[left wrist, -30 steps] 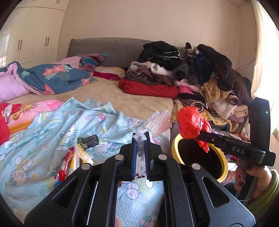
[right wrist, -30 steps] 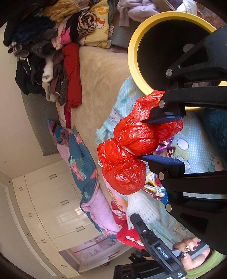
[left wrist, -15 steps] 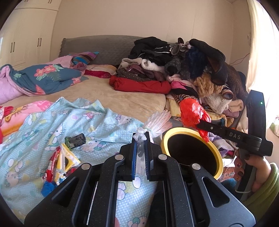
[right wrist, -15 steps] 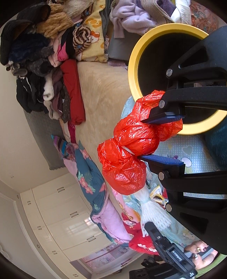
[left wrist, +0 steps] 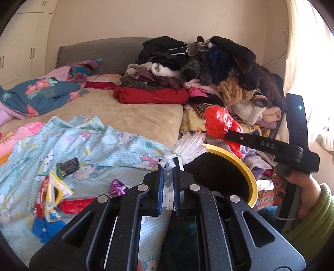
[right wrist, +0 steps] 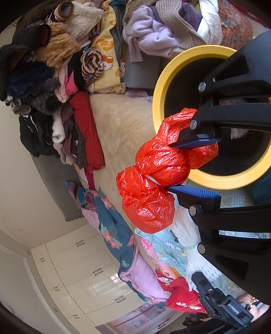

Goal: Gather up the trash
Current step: 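Lift both held items and carry them over the yellow-rimmed bin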

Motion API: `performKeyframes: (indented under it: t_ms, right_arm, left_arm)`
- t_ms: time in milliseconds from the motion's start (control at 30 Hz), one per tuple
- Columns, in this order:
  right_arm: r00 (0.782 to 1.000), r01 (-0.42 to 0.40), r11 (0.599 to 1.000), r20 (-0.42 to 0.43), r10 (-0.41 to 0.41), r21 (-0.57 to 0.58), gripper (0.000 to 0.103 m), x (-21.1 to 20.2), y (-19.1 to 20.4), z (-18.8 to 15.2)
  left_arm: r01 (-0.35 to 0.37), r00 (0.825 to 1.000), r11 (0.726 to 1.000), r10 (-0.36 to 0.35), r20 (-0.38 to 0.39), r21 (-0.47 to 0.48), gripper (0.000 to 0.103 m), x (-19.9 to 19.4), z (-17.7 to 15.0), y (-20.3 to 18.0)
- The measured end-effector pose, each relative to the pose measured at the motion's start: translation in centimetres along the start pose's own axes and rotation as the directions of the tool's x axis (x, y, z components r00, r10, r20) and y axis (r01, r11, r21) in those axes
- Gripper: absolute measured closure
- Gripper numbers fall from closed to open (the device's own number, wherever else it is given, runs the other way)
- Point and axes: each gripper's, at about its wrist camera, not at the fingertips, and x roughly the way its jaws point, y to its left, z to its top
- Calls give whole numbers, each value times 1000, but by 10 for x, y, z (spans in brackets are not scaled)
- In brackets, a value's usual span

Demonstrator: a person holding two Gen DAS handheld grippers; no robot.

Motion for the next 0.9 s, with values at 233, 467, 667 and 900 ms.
performKeyframes:
  t_ms: [233,467,667,900]
  right_arm:
    - [999,47,998,0,-47,29,72,0,-23,-2]
    - [997,81,993,-9,-81,84,72,1,-48,-8]
    - [995,104,987,-17,-103,121,72,2,-69,-12]
    - [991,131,980,-42,-126,152,72,5,-89,-17]
  left_arm:
    - [33,999,999,-32,-37,31,99,17,-7,-17]
    - [66,995,995,-61,-74,70,99,34,-14,-37]
    - [98,990,990,-86,-111,99,99,48,-20,-51]
    - [132,981,983,-111,-160,128,99,67,-25,-66]
